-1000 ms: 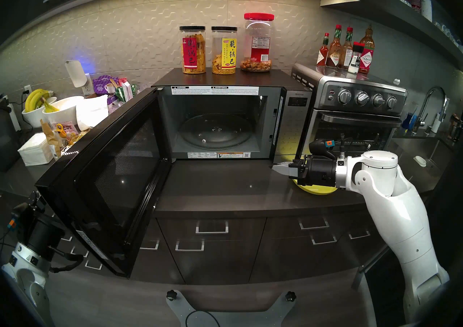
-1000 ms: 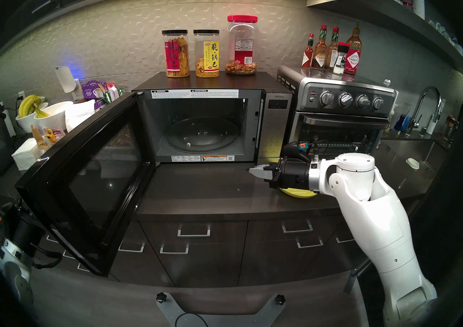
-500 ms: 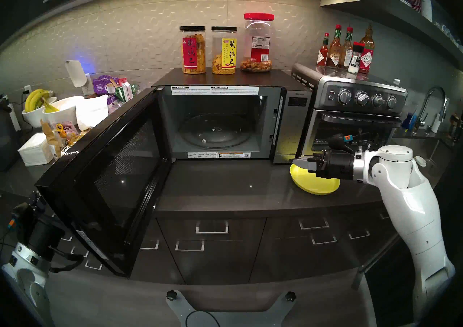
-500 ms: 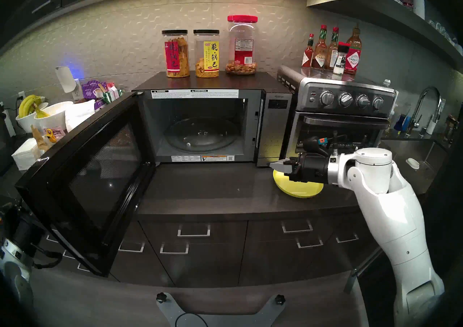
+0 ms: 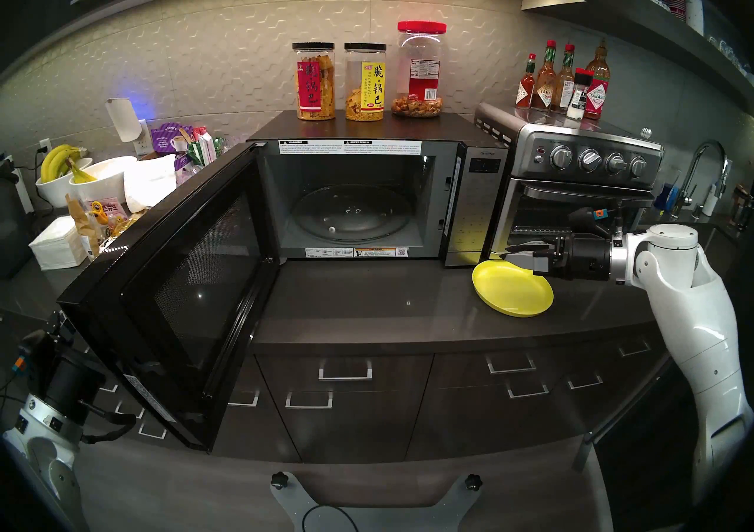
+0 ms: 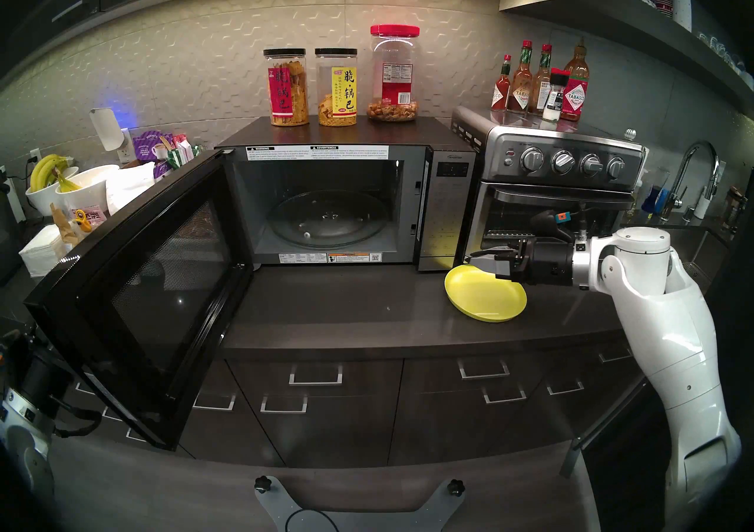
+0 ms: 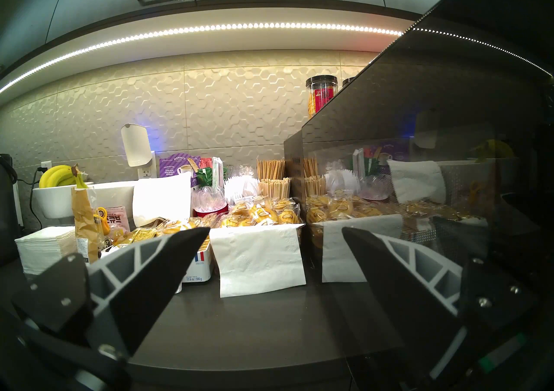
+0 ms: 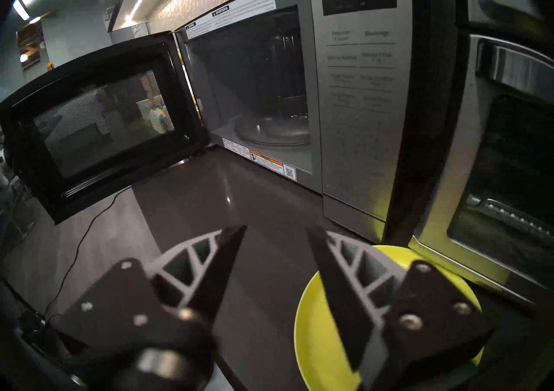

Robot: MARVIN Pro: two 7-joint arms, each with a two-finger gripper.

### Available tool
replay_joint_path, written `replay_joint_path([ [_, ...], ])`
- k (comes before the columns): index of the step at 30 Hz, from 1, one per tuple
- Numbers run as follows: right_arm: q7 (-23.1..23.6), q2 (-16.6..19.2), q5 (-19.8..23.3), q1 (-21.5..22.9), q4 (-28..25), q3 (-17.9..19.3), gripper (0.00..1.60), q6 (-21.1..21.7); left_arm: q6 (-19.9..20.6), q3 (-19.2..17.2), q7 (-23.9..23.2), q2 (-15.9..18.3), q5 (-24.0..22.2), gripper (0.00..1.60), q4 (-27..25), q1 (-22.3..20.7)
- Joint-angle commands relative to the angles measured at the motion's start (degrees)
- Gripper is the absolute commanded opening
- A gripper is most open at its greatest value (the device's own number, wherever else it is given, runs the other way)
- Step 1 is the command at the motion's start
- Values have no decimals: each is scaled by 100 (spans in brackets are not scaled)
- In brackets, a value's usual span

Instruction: Open the microwave, put the plate inside, and close the door

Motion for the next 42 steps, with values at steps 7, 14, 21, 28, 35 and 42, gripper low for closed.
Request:
replay_joint_path([
  [7,886,596,-95,-186,80,261,160,-671,15,-23,-7,2,1,160,-107,-20],
  [14,1213,765,-268,-503,111,368,160,-1092,23,-27,-18,-8,7,160,-107,-30],
  [21,1274,771,-458,-657,127,438,160,-1321,31,-30,-27,-16,11,160,-107,-39],
  [28,1122,695,-712,-628,136,341,160,-1338,40,-33,-39,-26,17,160,-107,-49],
  [35,960,695,-951,-539,92,193,160,-1204,50,-38,-53,-39,23,160,-107,-62],
  [42,880,688,-1073,-443,130,84,160,-1126,57,-40,-62,-48,29,160,-107,-71],
])
